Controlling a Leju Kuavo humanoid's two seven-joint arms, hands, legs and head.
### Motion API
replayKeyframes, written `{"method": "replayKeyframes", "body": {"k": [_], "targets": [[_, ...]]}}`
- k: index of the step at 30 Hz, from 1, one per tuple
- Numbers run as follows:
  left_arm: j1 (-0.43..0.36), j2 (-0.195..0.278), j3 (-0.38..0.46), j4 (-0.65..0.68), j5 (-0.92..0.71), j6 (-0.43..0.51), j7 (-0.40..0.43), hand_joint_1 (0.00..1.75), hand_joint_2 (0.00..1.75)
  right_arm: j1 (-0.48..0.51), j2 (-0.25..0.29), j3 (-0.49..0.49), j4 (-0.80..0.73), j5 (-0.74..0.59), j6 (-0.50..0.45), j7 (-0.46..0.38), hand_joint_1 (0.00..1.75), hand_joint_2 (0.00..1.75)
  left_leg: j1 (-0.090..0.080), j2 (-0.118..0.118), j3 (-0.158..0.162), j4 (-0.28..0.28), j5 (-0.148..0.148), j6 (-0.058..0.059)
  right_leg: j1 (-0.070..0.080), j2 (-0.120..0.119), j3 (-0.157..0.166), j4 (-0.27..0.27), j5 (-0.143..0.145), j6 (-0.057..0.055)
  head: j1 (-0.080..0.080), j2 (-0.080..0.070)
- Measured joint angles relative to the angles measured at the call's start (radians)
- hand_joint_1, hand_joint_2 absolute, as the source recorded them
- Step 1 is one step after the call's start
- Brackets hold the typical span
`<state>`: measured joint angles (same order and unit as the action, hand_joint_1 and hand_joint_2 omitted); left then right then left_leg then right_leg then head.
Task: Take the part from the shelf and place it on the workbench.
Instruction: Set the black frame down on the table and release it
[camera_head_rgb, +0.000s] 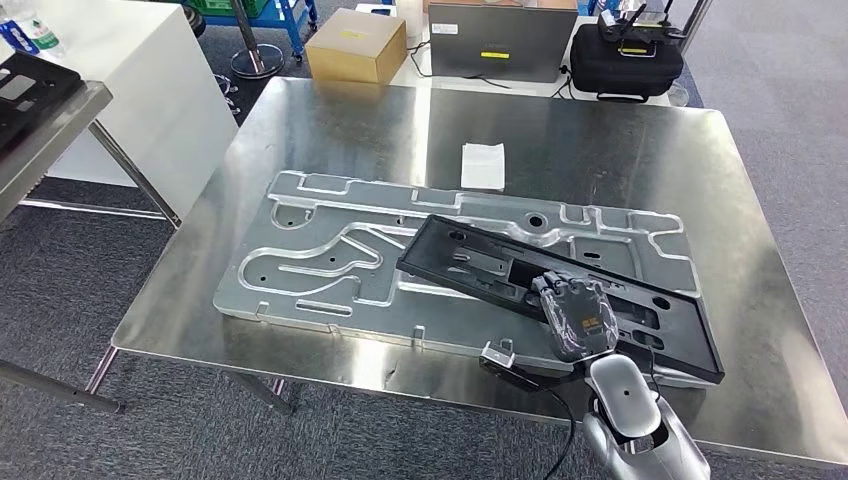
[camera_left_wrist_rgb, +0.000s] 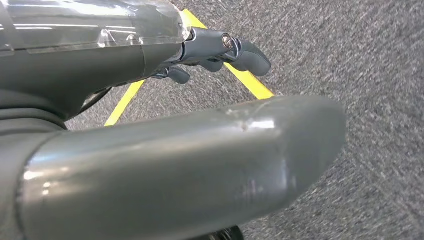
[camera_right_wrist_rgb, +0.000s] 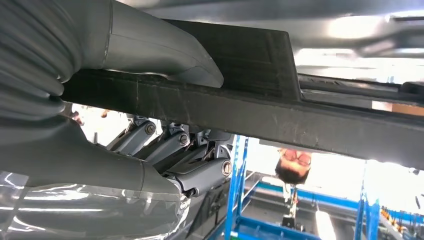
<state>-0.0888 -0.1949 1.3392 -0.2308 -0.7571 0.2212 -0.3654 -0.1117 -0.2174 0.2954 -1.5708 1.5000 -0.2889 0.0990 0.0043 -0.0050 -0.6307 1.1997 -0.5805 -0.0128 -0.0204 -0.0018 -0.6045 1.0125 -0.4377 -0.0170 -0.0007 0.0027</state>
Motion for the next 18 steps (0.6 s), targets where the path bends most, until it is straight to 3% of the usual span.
{"method": "replayKeyframes", "body": {"k": [2,3,4,6,8,10,12,13,16,17,18], "targets": [[0.001,0.0,0.001,0.0,-0.003,0.002,-0.002,0.0,1.75,-0.002,0.009,-0.007,0.025,-0.009,-0.007,-0.015,0.0,1.75,0.002,0.0,-0.045,0.084,-0.02,-0.003,0.002,0.001,0.0,0.002,-0.001,-0.001,0.0,0.0],[0.001,0.0,0.001,0.0,-0.005,0.003,-0.002,0.0,1.75,-0.003,0.013,-0.01,0.037,-0.013,-0.011,-0.021,0.0,1.75,0.002,0.0,-0.044,0.076,-0.002,-0.002,0.002,0.001,0.0,0.003,-0.002,-0.001,0.0,0.0],[0.002,0.0,0.001,0.0,-0.007,0.004,-0.002,0.0,1.75,-0.005,0.017,-0.014,0.047,-0.016,-0.014,-0.025,0.0,1.75,0.002,0.0,-0.026,0.032,0.03,0.0,0.002,0.002,0.001,0.005,-0.002,0.0,0.0,0.0],[0.001,0.001,0.001,0.0,-0.006,0.006,-0.003,0.0,1.75,-0.009,0.025,-0.018,0.061,-0.02,-0.018,-0.029,0.0,1.75,0.0,0.0,0.031,-0.099,0.093,0.01,0.004,0.004,0.001,0.01,-0.006,0.005,0.0,0.0],[-0.001,0.002,0.002,0.0,-0.002,0.005,-0.006,0.0,0.87,-0.012,0.03,-0.023,0.072,-0.021,-0.021,-0.031,0.0,1.75,-0.004,0.0,0.062,-0.172,0.116,0.018,0.007,0.004,0.0,0.012,-0.007,0.016,0.001,0.0],[-0.002,0.002,0.003,0.0,0.002,0.004,-0.008,0.0,0.0,-0.013,0.033,-0.027,0.081,-0.022,-0.022,-0.032,0.0,1.75,-0.005,-0.001,0.063,-0.18,0.118,0.027,0.008,0.003,0.001,0.008,-0.004,0.029,0.001,0.0],[-0.002,0.002,0.005,0.0,0.003,0.001,-0.01,0.0,0.0,-0.013,0.036,-0.031,0.088,-0.023,-0.024,-0.034,0.0,1.75,-0.001,0.0,0.068,-0.191,0.128,0.04,0.006,0.003,-0.003,0.024,-0.019,0.039,0.002,0.0],[-0.002,0.002,0.006,0.0,0.004,0.0,-0.011,0.0,0.0,-0.013,0.037,-0.033,0.091,-0.023,-0.024,-0.035,0.0,1.75,0.001,0.001,0.07,-0.196,0.133,0.046,0.005,0.003,-0.017,0.056,-0.042,0.044,0.003,0.0],[-0.001,0.002,0.01,0.0,0.01,-0.006,-0.012,0.0,0.0,-0.008,0.037,-0.04,0.099,-0.024,-0.026,-0.036,0.0,1.75,0.0,0.002,0.066,-0.197,0.137,0.051,0.004,0.003,-0.097,0.232,-0.135,0.052,0.004,0.0],[-0.001,0.002,0.011,0.0,0.012,-0.008,-0.012,0.0,0.0,-0.006,0.038,-0.041,0.101,-0.025,-0.027,-0.036,0.0,1.75,-0.001,0.002,0.066,-0.196,0.137,0.051,0.004,0.002,-0.113,0.269,-0.143,0.053,0.004,0.0],[-0.001,0.002,0.012,0.0,0.015,-0.01,-0.012,0.0,0.0,-0.005,0.038,-0.041,0.103,-0.026,-0.028,-0.036,0.0,1.75,-0.001,0.002,0.066,-0.195,0.136,0.051,0.004,0.002,-0.113,0.27,-0.132,0.053,0.004,0.0]]}}
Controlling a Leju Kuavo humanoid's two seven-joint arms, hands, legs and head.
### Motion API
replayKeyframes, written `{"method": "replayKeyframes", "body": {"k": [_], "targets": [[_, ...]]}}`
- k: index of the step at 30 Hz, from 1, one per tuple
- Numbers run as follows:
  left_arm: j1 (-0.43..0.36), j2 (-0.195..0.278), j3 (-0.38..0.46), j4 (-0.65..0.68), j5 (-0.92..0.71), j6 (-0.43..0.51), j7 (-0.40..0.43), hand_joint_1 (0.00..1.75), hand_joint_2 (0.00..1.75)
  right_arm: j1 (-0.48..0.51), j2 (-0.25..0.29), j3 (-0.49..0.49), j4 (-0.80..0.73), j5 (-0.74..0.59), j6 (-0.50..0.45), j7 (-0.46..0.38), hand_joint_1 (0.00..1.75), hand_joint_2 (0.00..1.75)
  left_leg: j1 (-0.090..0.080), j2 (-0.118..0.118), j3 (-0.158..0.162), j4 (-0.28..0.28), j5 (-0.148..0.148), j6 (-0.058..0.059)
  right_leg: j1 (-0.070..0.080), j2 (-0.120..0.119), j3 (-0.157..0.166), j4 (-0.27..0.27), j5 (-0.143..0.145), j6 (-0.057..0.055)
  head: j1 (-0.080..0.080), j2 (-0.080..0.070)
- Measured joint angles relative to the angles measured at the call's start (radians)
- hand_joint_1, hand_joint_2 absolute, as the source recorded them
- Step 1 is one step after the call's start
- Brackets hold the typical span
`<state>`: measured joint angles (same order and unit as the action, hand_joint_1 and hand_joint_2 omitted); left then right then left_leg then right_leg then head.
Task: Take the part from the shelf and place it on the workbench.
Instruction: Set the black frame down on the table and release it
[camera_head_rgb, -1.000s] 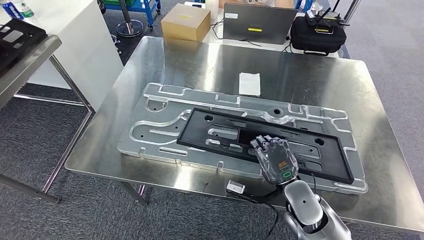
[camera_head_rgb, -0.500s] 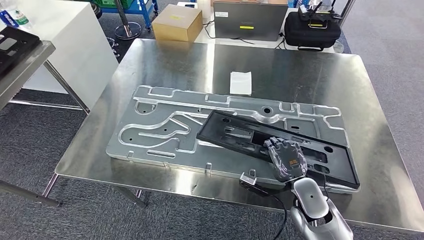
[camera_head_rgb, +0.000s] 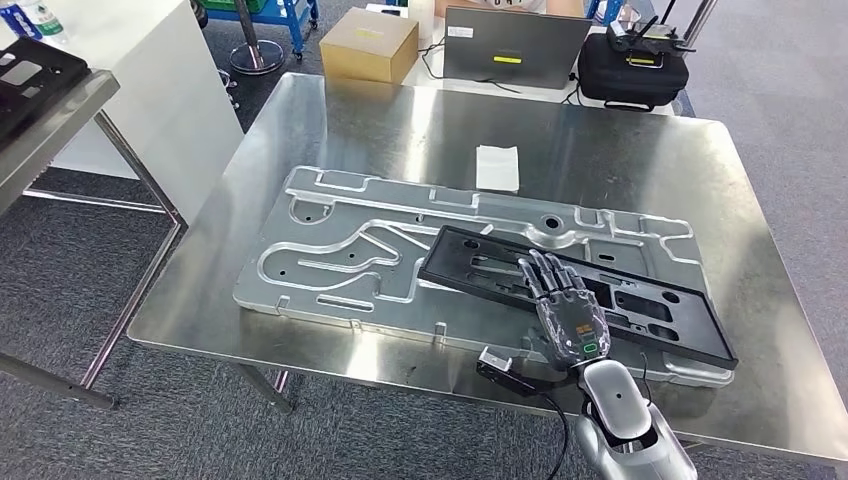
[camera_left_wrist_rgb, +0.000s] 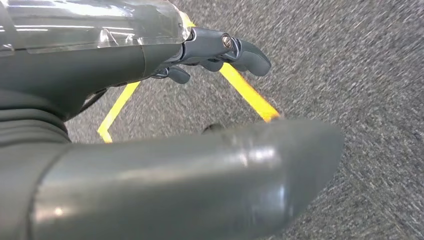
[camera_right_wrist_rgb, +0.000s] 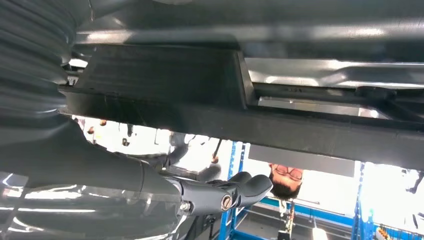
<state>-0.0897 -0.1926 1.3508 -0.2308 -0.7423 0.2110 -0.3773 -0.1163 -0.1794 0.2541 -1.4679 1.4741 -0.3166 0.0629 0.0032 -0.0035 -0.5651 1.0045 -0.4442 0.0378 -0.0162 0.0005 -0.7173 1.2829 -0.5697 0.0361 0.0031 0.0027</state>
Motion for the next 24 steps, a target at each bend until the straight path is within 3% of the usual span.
{"method": "replayKeyframes", "body": {"k": [1,3,5,8,9,11,13,14,15,16,19,21,23,24], "targets": [[0.0,0.0,0.001,0.0,0.002,-0.003,0.0,0.0,0.0,0.001,0.0,-0.001,0.001,-0.001,-0.001,0.0,0.0,1.75,0.0,0.0,0.001,0.001,-0.001,-0.001,0.0,0.0,0.022,-0.041,0.029,-0.002,0.0,0.0],[0.0,0.0,0.002,0.0,0.005,-0.007,0.0,0.0,0.0,-0.001,0.001,-0.004,0.001,-0.002,-0.002,0.0,0.0,1.75,-0.002,-0.001,0.005,0.004,-0.004,-0.005,0.002,-0.001,0.096,-0.178,0.09,-0.009,0.0,0.0],[-0.001,0.0,0.003,0.0,0.01,-0.013,-0.004,0.0,0.0,-0.001,0.002,-0.006,0.001,-0.004,-0.003,-0.001,0.0,1.75,-0.005,-0.002,0.005,0.007,-0.004,-0.012,0.007,0.0,0.137,-0.26,0.116,-0.018,-0.001,0.0],[-0.001,-0.001,0.008,0.0,0.02,-0.025,-0.013,0.0,0.0,0.0,0.004,-0.008,0.0,-0.006,-0.007,-0.001,0.0,1.75,-0.004,-0.003,0.004,0.009,-0.004,-0.027,0.008,0.0,0.138,-0.272,0.123,-0.034,-0.001,0.0],[-0.001,-0.001,0.01,0.0,0.022,-0.027,-0.015,0.0,0.0,0.0,0.005,-0.008,0.0,-0.006,-0.008,-0.001,0.0,1.75,-0.004,-0.003,0.0,0.019,-0.016,-0.032,0.006,-0.001,0.137,-0.277,0.128,-0.042,-0.002,0.0],[-0.002,0.0,0.015,0.0,0.025,-0.029,-0.015,0.0,0.0,0.002,0.008,-0.008,-0.001,-0.007,-0.01,-0.001,0.0,1.75,-0.001,-0.002,-0.027,0.093,-0.079,-0.041,0.001,-0.005,0.131,-0.283,0.138,-0.055,-0.006,0.0],[-0.001,0.0,0.021,0.0,0.029,-0.031,-0.015,0.0,0.0,0.007,0.01,-0.009,-0.002,-0.007,-0.013,-0.001,0.0,1.75,0.003,-0.002,-0.072,0.223,-0.158,-0.048,0.002,-0.007,0.117,-0.283,0.148,-0.059,-0.009,0.0],[-0.001,0.0,0.023,0.0,0.03,-0.032,-0.015,0.0,0.0,0.009,0.011,-0.009,-0.003,-0.007,-0.014,-0.001,0.0,1.75,0.005,-0.002,-0.083,0.27,-0.179,-0.051,0.003,-0.007,0.109,-0.282,0.154,-0.058,-0.009,0.0],[-0.001,0.0,0.024,0.0,0.031,-0.034,-0.015,0.0,0.0,0.011,0.012,-0.01,-0.003,-0.007,-0.015,-0.001,0.0,1.75,0.007,-0.002,-0.078,0.281,-0.181,-0.053,0.003,-0.007,0.102,-0.281,0.159,-0.056,-0.009,0.0],[-0.001,0.0,0.025,0.0,0.032,-0.036,-0.015,0.0,0.0,0.013,0.013,-0.011,-0.003,-0.007,-0.015,-0.001,0.0,1.75,0.009,-0.001,-0.05,0.245,-0.163,-0.053,0.002,-0.006,0.094,-0.279,0.165,-0.054,-0.009,0.0],[-0.004,0.0,0.027,0.0,0.037,-0.042,-0.017,0.0,0.0,0.015,0.014,-0.016,-0.009,-0.007,-0.015,-0.001,0.0,1.75,0.01,-0.003,0.073,0.039,-0.096,-0.048,0.003,-0.004,0.077,-0.271,0.181,-0.039,-0.008,0.0],[-0.006,-0.001,0.028,0.0,0.039,-0.045,-0.019,0.0,0.0,0.02,0.015,-0.019,-0.012,-0.007,-0.014,-0.001,0.0,1.75,0.005,-0.004,0.092,-0.007,-0.083,-0.038,0.004,-0.004,0.074,-0.271,0.193,-0.025,-0.005,0.0],[-0.005,-0.001,0.03,0.0,0.041,-0.046,-0.021,0.0,0.0,0.028,0.015,-0.021,-0.012,-0.007,-0.013,-0.001,0.0,1.75,0.001,-0.003,0.082,-0.006,-0.065,-0.023,0.0,-0.003,0.071,-0.277,0.205,-0.01,-0.003,0.0],[-0.005,-0.001,0.031,0.0,0.042,-0.046,-0.021,0.0,0.0,0.033,0.015,-0.022,-0.013,-0.007,-0.013,-0.001,0.0,1.75,0.001,-0.001,0.075,-0.007,-0.054,-0.014,-0.002,-0.003,0.066,-0.272,0.196,-0.004,-0.004,0.0]]}}
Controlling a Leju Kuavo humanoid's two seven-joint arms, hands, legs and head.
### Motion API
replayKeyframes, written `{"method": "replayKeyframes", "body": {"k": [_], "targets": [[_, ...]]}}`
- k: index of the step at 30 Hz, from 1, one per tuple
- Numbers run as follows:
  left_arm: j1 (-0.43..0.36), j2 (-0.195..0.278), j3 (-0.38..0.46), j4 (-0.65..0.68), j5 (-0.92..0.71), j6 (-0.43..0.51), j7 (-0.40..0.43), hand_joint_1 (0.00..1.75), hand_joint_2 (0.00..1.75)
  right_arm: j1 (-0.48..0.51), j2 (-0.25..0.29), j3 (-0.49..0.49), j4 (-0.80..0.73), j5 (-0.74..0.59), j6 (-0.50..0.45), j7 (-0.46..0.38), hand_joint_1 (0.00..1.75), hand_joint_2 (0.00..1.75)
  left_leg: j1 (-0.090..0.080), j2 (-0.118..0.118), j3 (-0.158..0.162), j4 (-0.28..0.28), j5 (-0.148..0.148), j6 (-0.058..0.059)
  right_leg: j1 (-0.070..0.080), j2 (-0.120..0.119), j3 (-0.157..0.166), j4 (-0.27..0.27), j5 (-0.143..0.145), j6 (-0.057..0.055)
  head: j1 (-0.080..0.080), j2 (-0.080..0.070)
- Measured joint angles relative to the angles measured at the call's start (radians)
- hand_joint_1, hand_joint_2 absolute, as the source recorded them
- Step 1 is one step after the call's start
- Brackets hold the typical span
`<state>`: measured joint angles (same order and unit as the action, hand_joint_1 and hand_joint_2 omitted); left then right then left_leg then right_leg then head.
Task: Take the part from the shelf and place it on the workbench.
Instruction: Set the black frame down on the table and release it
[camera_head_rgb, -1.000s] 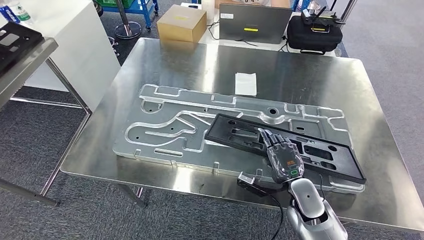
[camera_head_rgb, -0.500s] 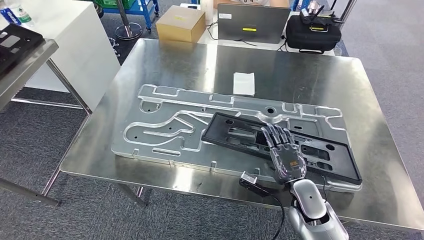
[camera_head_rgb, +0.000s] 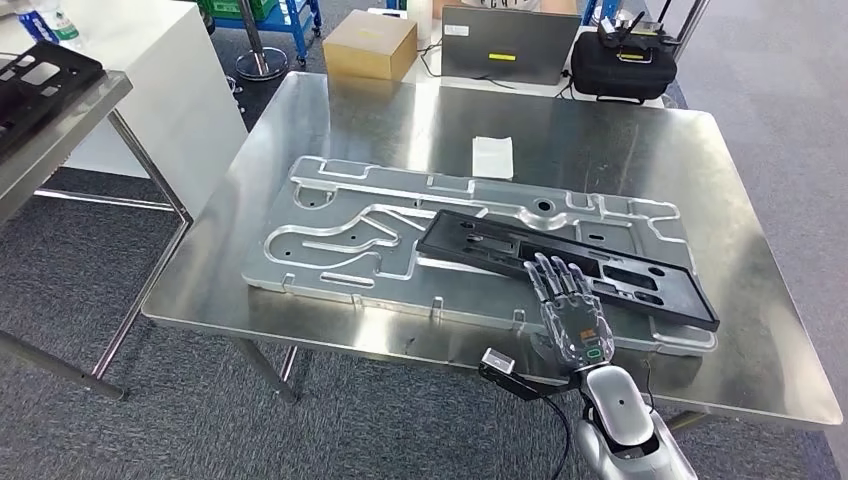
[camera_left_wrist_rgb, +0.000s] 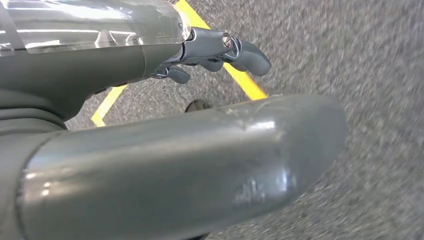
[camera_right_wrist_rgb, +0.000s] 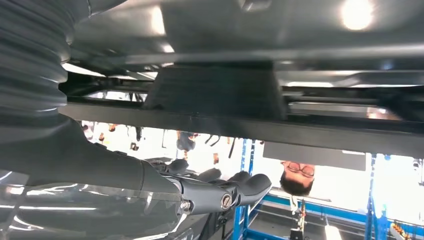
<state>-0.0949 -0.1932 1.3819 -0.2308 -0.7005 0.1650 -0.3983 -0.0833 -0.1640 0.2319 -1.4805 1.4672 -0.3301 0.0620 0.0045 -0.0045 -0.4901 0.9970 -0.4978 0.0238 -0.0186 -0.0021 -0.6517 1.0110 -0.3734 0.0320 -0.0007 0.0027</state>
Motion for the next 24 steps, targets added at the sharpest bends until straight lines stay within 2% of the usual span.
{"method": "replayKeyframes", "body": {"k": [1,2,4,5,6,7,8,9,10,11,12,14,15,16,17,18,19,20,21,22,23,24], "targets": [[-0.001,0.0,0.001,0.0,0.0,0.0,0.0,0.0,0.0,0.004,0.0,-0.001,0.0,0.0,0.0,0.0,0.0,1.75,0.001,0.002,-0.01,-0.003,0.012,0.009,-0.002,0.001,-0.011,0.021,-0.028,0.005,0.0,0.0],[-0.001,0.0,0.001,0.0,0.001,0.0,0.0,0.0,0.0,0.007,0.0,-0.003,0.0,0.0,0.0,0.0,0.0,1.75,0.002,0.005,-0.022,-0.005,0.025,0.016,-0.004,0.001,-0.028,0.062,-0.072,0.008,0.002,0.0],[-0.002,0.0,0.001,0.0,0.001,-0.001,-0.001,0.0,0.0,0.009,0.0,-0.005,0.0,0.0,0.0,-0.001,0.0,1.75,-0.002,0.007,-0.05,-0.003,0.046,0.023,-0.004,0.001,-0.067,0.187,-0.172,0.014,0.005,0.0],[-0.001,0.0,0.001,0.0,0.001,-0.001,-0.001,0.0,0.0,0.011,0.0,-0.006,0.0,0.0,0.0,-0.001,0.0,1.75,-0.004,0.007,-0.066,-0.002,0.056,0.023,-0.004,0.001,-0.076,0.242,-0.197,0.015,0.005,0.0],[-0.001,0.0,0.001,0.0,0.002,-0.001,-0.001,0.0,0.0,0.013,0.0,-0.006,0.0,0.0,0.0,-0.001,0.0,1.75,-0.006,0.007,-0.081,0.0,0.066,0.023,-0.003,0.001,-0.07,0.272,-0.201,0.015,0.005,0.0],[0.0,0.0,0.002,0.0,0.003,-0.002,-0.001,0.0,0.0,0.015,0.0,-0.006,0.0,0.0,0.0,-0.001,0.0,1.75,-0.008,0.007,-0.096,0.002,0.076,0.022,-0.003,0.001,-0.046,0.267,-0.187,0.012,0.005,0.0],[0.0,0.0,0.002,0.0,0.005,-0.003,-0.001,0.0,0.0,0.016,0.0,-0.007,0.0,0.0,0.0,-0.001,0.0,1.75,-0.01,0.007,-0.109,0.005,0.084,0.021,-0.001,0.001,-0.003,0.225,-0.163,0.007,0.005,0.0],[-0.001,-0.001,0.002,0.0,0.006,-0.005,-0.001,0.0,0.0,0.016,0.0,-0.008,-0.001,0.0,0.0,-0.001,0.0,1.75,-0.011,0.007,-0.119,0.008,0.091,0.019,0.002,0.001,0.052,0.16,-0.146,0.0,0.005,0.0],[-0.001,-0.002,0.002,0.0,0.008,-0.008,-0.001,0.0,0.0,0.015,0.0,-0.01,-0.002,0.0,0.0,-0.001,0.0,1.75,-0.013,0.007,-0.127,0.011,0.097,0.016,0.007,0.001,0.107,0.086,-0.141,-0.009,0.004,0.0],[-0.002,-0.002,0.002,0.0,0.009,-0.011,-0.001,0.0,0.0,0.014,0.0,-0.01,-0.003,0.0,0.0,-0.001,0.0,1.75,-0.013,0.007,-0.131,0.012,0.104,0.011,0.012,0.001,0.148,0.028,-0.143,-0.015,0.004,0.0],[-0.002,-0.003,0.003,0.0,0.01,-0.013,-0.002,0.0,0.0,0.014,0.0,-0.011,-0.005,0.0,0.0,-0.002,0.0,1.75,-0.012,0.007,-0.133,0.013,0.11,0.005,0.016,0.001,0.17,-0.009,-0.149,-0.021,0.005,0.0],[-0.001,-0.004,0.006,0.0,0.013,-0.016,-0.002,0.0,0.0,0.015,0.001,-0.011,-0.005,0.002,0.0,-0.003,0.0,1.75,-0.011,0.007,-0.135,0.01,0.124,-0.008,0.019,0.001,0.171,-0.027,-0.141,-0.031,0.009,0.0],[-0.001,-0.004,0.008,0.0,0.015,-0.016,-0.002,0.0,0.0,0.015,0.001,-0.011,-0.004,0.004,0.0,-0.004,0.0,1.75,-0.01,0.006,-0.139,0.013,0.12,-0.014,0.017,-0.001,0.165,-0.032,-0.131,-0.037,0.011,0.0],[-0.001,-0.004,0.011,0.0,0.017,-0.016,-0.002,0.0,0.0,0.015,0.002,-0.011,-0.004,0.006,0.0,-0.005,0.0,1.75,-0.009,0.005,-0.147,0.027,0.1,-0.02,0.014,-0.003,0.157,-0.036,-0.119,-0.046,0.01,0.0],[0.0,-0.004,0.014,0.0,0.018,-0.016,-0.003,0.0,0.0,0.015,0.003,-0.011,-0.004,0.007,0.0,-0.007,0.0,1.75,-0.008,0.004,-0.16,0.059,0.062,-0.025,0.01,-0.005,0.145,-0.039,-0.106,-0.052,0.007,0.0],[-0.001,-0.004,0.016,0.0,0.019,-0.016,-0.003,0.0,0.0,0.015,0.004,-0.011,-0.004,0.009,0.0,-0.008,0.0,1.75,-0.005,0.003,-0.176,0.111,0.009,-0.03,0.01,-0.007,0.131,-0.039,-0.094,-0.056,0.005,0.0],[-0.001,-0.004,0.017,0.0,0.019,-0.016,-0.003,0.0,0.0,0.017,0.006,-0.01,-0.003,0.01,0.0,-0.009,0.0,1.75,-0.003,0.004,-0.192,0.175,-0.041,-0.036,0.01,-0.007,0.115,-0.038,-0.082,-0.058,0.003,0.0],[-0.001,-0.004,0.018,0.0,0.02,-0.016,-0.003,0.0,0.0,0.018,0.006,-0.01,-0.002,0.011,0.0,-0.009,0.0,1.75,0.001,0.004,-0.202,0.236,-0.074,-0.041,0.01,-0.008,0.098,-0.036,-0.071,-0.057,0.003,0.0],[-0.001,-0.004,0.019,0.0,0.022,-0.017,-0.003,0.0,0.0,0.019,0.007,-0.01,-0.001,0.013,0.0,-0.01,0.0,1.75,0.004,0.004,-0.202,0.279,-0.082,-0.045,0.01,-0.008,0.081,-0.033,-0.059,-0.056,0.003,0.0],[-0.001,-0.004,0.02,0.0,0.024,-0.018,-0.003,0.0,0.0,0.02,0.008,-0.01,0.001,0.014,0.0,-0.01,0.0,1.75,0.006,0.004,-0.187,0.29,-0.066,-0.048,0.01,-0.009,0.063,-0.029,-0.048,-0.053,0.003,0.0],[-0.001,-0.004,0.021,0.0,0.027,-0.019,-0.003,0.0,0.0,0.021,0.008,-0.01,0.002,0.016,-0.001,-0.01,0.0,1.75,0.008,0.004,-0.156,0.268,-0.037,-0.049,0.009,-0.01,0.045,-0.023,-0.039,-0.049,0.003,0.0],[-0.002,-0.004,0.022,0.0,0.03,-0.019,-0.003,0.0,0.0,0.022,0.009,-0.01,0.002,0.019,-0.001,-0.01,0.0,1.75,0.01,0.004,-0.108,0.213,-0.014,-0.049,0.008,-0.01,0.029,-0.016,-0.03,-0.045,0.003,0.0]]}}
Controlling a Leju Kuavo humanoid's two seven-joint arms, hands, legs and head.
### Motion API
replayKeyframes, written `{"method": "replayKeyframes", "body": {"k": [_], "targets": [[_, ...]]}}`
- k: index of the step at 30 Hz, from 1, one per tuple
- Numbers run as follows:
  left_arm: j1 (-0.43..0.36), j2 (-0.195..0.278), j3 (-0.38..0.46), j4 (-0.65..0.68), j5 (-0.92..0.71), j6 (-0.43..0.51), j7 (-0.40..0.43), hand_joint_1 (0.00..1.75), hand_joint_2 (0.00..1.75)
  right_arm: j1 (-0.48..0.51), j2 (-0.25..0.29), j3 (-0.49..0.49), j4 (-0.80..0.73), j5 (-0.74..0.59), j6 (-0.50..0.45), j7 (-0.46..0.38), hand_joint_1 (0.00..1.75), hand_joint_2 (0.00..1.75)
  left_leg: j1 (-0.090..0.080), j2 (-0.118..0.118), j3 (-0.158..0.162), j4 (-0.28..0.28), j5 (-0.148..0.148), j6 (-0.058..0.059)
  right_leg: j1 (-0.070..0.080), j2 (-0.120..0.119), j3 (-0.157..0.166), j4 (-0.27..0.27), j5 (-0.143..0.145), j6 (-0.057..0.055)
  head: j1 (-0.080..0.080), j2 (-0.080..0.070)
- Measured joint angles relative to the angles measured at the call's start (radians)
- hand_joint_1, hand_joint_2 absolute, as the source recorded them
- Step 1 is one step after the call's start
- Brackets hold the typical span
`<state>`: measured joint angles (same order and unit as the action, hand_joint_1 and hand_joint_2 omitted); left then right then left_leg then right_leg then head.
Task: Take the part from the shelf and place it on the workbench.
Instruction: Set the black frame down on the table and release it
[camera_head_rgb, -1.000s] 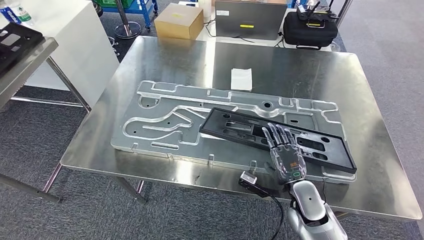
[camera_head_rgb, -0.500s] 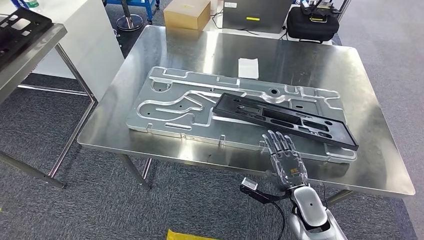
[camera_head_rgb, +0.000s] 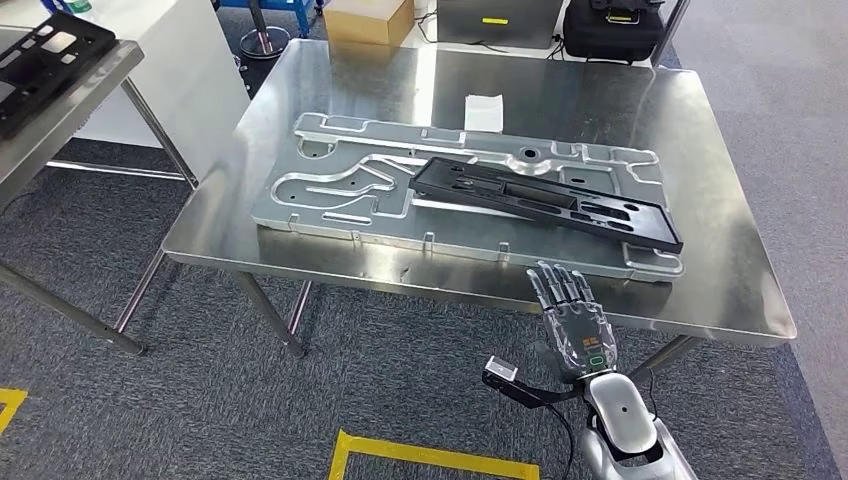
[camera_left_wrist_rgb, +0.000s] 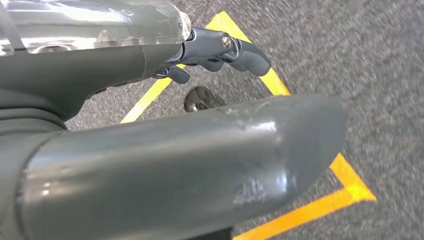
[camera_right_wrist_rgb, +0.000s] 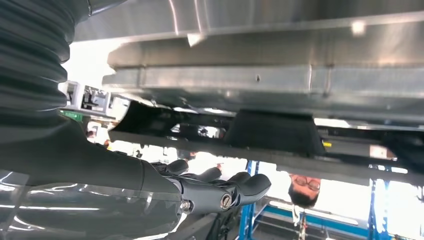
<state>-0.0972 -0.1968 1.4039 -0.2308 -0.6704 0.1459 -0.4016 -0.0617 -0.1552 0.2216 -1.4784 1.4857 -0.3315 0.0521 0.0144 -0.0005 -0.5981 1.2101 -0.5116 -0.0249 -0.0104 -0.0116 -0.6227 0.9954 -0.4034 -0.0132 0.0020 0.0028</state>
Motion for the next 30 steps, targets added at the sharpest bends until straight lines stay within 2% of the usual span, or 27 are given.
{"method": "replayKeyframes", "body": {"k": [2,3,4,6,7,8,10,11,12,13,14,15,16,17,18,19,21,22,23,24,26,27,28,29,30], "targets": [[-0.003,0.0,0.002,0.0,0.005,-0.001,-0.001,0.0,0.0,0.002,0.001,0.0,0.0,0.005,-0.002,0.0,0.0,1.75,-0.003,-0.001,0.102,-0.14,-0.001,0.008,0.001,0.0,-0.024,0.014,0.015,0.011,0.0,0.0],[-0.004,0.0,0.003,0.0,0.006,-0.001,-0.002,0.0,0.0,0.003,0.001,0.0,0.0,0.007,-0.002,0.0,0.0,1.75,-0.005,-0.002,0.131,-0.188,-0.013,0.014,0.001,0.0,-0.029,0.018,0.022,0.018,0.0,0.0],[-0.004,0.0,0.004,0.0,0.007,-0.001,-0.002,0.0,0.0,0.004,0.001,0.0,0.0,0.008,-0.003,0.0,0.0,1.75,-0.008,-0.003,0.141,-0.21,-0.021,0.021,0.001,0.0,-0.031,0.018,0.03,0.025,-0.001,0.0],[-0.004,0.0,0.007,0.0,0.008,-0.002,-0.003,0.0,0.0,0.007,0.002,0.001,0.0,0.009,-0.003,0.0,0.0,1.75,-0.009,-0.001,0.127,-0.215,-0.005,0.038,-0.002,0.0,-0.033,0.016,0.04,0.039,-0.006,0.0],[-0.005,0.0,0.009,0.0,0.009,-0.002,-0.003,0.0,0.0,0.009,0.002,0.001,0.0,0.01,-0.003,0.0,0.0,1.75,-0.008,0.002,0.118,-0.216,0.007,0.048,-0.004,0.001,-0.041,0.026,0.021,0.044,-0.008,0.0],[-0.005,0.0,0.011,0.0,0.011,-0.004,-0.004,0.0,0.0,0.012,0.002,0.001,0.0,0.012,-0.004,0.0,0.0,1.75,-0.007,0.005,0.105,-0.218,0.021,0.057,-0.006,0.003,-0.053,0.053,-0.016,0.049,-0.007,0.0],[-0.006,0.0,0.015,0.0,0.016,-0.008,-0.006,0.0,0.0,0.019,0.003,0.001,0.0,0.017,-0.005,0.0,0.0,1.75,-0.007,0.007,0.074,-0.218,0.047,0.066,-0.008,0.006,-0.086,0.159,-0.126,0.055,-0.002,0.0],[-0.006,0.0,0.017,0.0,0.019,-0.009,-0.006,0.0,0.0,0.022,0.003,0.001,0.0,0.019,-0.005,0.0,0.0,1.75,-0.008,0.007,0.057,-0.217,0.061,0.067,-0.008,0.007,-0.098,0.222,-0.163,0.058,0.0,0.0],[-0.006,0.0,0.019,0.0,0.02,-0.011,-0.006,0.0,0.0,0.027,0.003,0.002,0.0,0.021,-0.005,0.0,0.0,1.31,-0.008,0.008,0.039,-0.216,0.074,0.066,-0.008,0.007,-0.101,0.272,-0.176,0.059,0.001,0.0],[-0.005,0.0,0.021,0.0,0.021,-0.012,-0.006,0.0,0.0,0.03,0.003,0.002,0.0,0.022,-0.005,0.0,0.0,0.87,-0.009,0.008,0.021,-0.213,0.086,0.064,-0.008,0.008,-0.091,0.295,-0.164,0.06,0.001,0.0],[-0.005,0.0,0.021,0.0,0.022,-0.012,-0.006,0.0,0.0,0.033,0.003,0.002,0.0,0.024,-0.006,0.0,0.0,0.44,-0.009,0.008,0.003,-0.211,0.098,0.062,-0.009,0.008,-0.063,0.284,-0.137,0.059,0.001,0.0],[-0.005,0.0,0.022,0.0,0.023,-0.013,-0.007,0.0,0.0,0.034,0.003,0.002,0.0,0.025,-0.007,0.0,0.0,0.0,-0.009,0.008,-0.012,-0.208,0.108,0.059,-0.009,0.008,-0.018,0.24,-0.111,0.057,0.001,0.0],[-0.006,-0.001,0.023,0.0,0.026,-0.013,-0.007,0.0,0.0,0.035,0.004,0.002,-0.002,0.026,-0.01,0.0,0.0,0.0,-0.01,0.007,-0.024,-0.203,0.116,0.055,-0.008,0.008,0.042,0.168,-0.102,0.052,0.001,0.0],[-0.007,-0.002,0.024,0.0,0.031,-0.013,-0.008,0.0,0.0,0.04,0.006,0.002,-0.005,0.026,-0.017,0.0,0.0,0.0,-0.011,0.007,-0.033,-0.199,0.123,0.05,-0.006,0.008,0.098,0.092,-0.109,0.047,0.001,0.0],[-0.007,-0.003,0.027,0.0,0.037,-0.013,-0.009,0.0,0.0,0.05,0.01,0.002,-0.009,0.026,-0.029,0.001,0.0,0.0,-0.012,0.007,-0.037,-0.197,0.131,0.044,-0.003,0.008,0.139,0.032,-0.122,0.041,0.001,0.0],[-0.007,-0.004,0.031,0.0,0.044,-0.012,-0.011,0.0,0.0,0.066,0.015,0.002,-0.012,0.026,-0.045,0.004,0.0,0.0,-0.012,0.006,-0.039,-0.197,0.139,0.038,0.001,0.007,0.161,-0.005,-0.135,0.035,0.001,0.0],[-0.005,-0.005,0.04,0.0,0.054,-0.009,-0.014,0.0,0.0,0.109,0.031,0.002,-0.014,0.026,-0.081,0.014,0.0,0.0,-0.01,0.004,-0.042,-0.201,0.153,0.024,0.003,0.004,0.158,-0.018,-0.126,0.023,0.004,0.0],[-0.004,-0.005,0.045,0.0,0.059,-0.006,-0.014,0.0,0.0,0.132,0.039,0.002,-0.013,0.025,-0.097,0.019,0.0,0.0,-0.009,0.003,-0.048,-0.195,0.142,0.018,0.001,0.002,0.149,-0.02,-0.115,0.014,0.004,0.0],[-0.002,-0.005,0.049,0.0,0.064,-0.004,-0.015,0.0,0.0,0.154,0.047,0.002,-0.01,0.023,-0.114,0.023,0.0,0.0,-0.008,0.002,-0.059,-0.173,0.11,0.012,-0.001,0.0,0.137,-0.022,-0.103,0.006,0.002,0.0],[-0.002,-0.006,0.052,0.0,0.07,-0.001,-0.015,0.0,0.0,0.176,0.055,0.002,-0.006,0.018,-0.134,0.026,0.0,0.0,-0.006,0.001,-0.072,-0.13,0.059,0.008,-0.002,-0.002,0.123,-0.023,-0.09,-0.001,0.0,0.0],[-0.002,-0.006,0.06,0.0,0.083,0.003,-0.016,0.0,0.0,0.218,0.07,-0.002,0.008,-0.003,-0.173,0.028,0.0,0.0,-0.005,0.001,-0.098,-0.005,-0.044,-0.001,0.001,-0.003,0.093,-0.021,-0.067,-0.008,-0.004,0.0],[-0.002,-0.006,0.064,0.0,0.089,0.004,-0.016,0.0,0.0,0.237,0.079,-0.007,0.019,-0.019,-0.19,0.024,0.0,0.0,-0.004,0.001,-0.102,0.051,-0.065,-0.003,0.002,-0.003,0.077,-0.019,-0.056,-0.008,-0.003,0.0],[-0.002,-0.006,0.068,0.0,0.095,0.005,-0.017,0.0,0.0,0.254,0.089,-0.013,0.032,-0.041,-0.205,0.016,0.0,0.0,-0.004,0.001,-0.093,0.081,-0.059,-0.004,0.004,-0.004,0.06,-0.015,-0.045,-0.008,-0.004,0.0],[-0.002,-0.006,0.072,0.0,0.102,0.006,-0.017,0.0,0.0,0.269,0.1,-0.021,0.049,-0.066,-0.219,0.004,0.0,0.0,-0.004,0.001,-0.069,0.079,-0.035,-0.002,0.006,-0.004,0.042,-0.011,-0.035,-0.006,-0.004,0.0],[-0.003,-0.007,0.075,0.0,0.107,0.007,-0.017,0.0,0.0,0.282,0.116,-0.032,0.069,-0.093,-0.231,-0.011,0.0,0.0,-0.005,0.0,-0.029,0.044,-0.006,0.002,0.007,-0.003,0.026,-0.005,-0.026,-0.005,-0.004,0.0]]}}
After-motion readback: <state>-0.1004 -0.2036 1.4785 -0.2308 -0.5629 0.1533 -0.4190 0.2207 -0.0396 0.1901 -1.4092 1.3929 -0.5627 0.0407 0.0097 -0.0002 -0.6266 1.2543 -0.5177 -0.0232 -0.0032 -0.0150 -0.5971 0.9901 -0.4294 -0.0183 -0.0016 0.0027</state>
